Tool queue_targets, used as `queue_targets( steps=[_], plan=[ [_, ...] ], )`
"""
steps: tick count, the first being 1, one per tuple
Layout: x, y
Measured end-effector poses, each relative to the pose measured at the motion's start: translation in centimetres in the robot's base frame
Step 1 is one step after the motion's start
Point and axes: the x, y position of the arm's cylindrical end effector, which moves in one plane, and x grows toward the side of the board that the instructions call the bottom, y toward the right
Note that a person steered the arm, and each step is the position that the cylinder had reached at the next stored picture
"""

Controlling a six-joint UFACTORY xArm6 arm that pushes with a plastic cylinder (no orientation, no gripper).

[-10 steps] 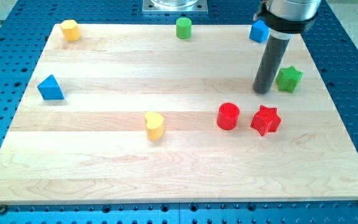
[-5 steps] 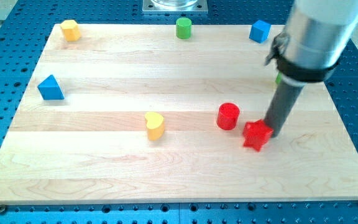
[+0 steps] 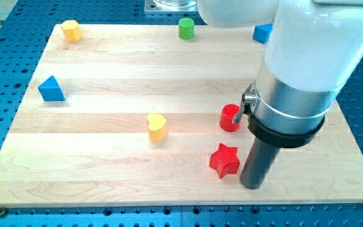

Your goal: Push the red star towards the bottom left corner of the board

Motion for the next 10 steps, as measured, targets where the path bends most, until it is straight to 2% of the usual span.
queue_targets(
  steps=[2,4,5,6,7,8,10],
  plan=[
    [0.0,-6.3],
    [-0.5,0.6],
    [-1.7,-1.1],
    [-2.9,-5.2],
    [-3.5,-2.5],
    [-4.7,-4.5],
    [-3.4,-20.0]
  ],
)
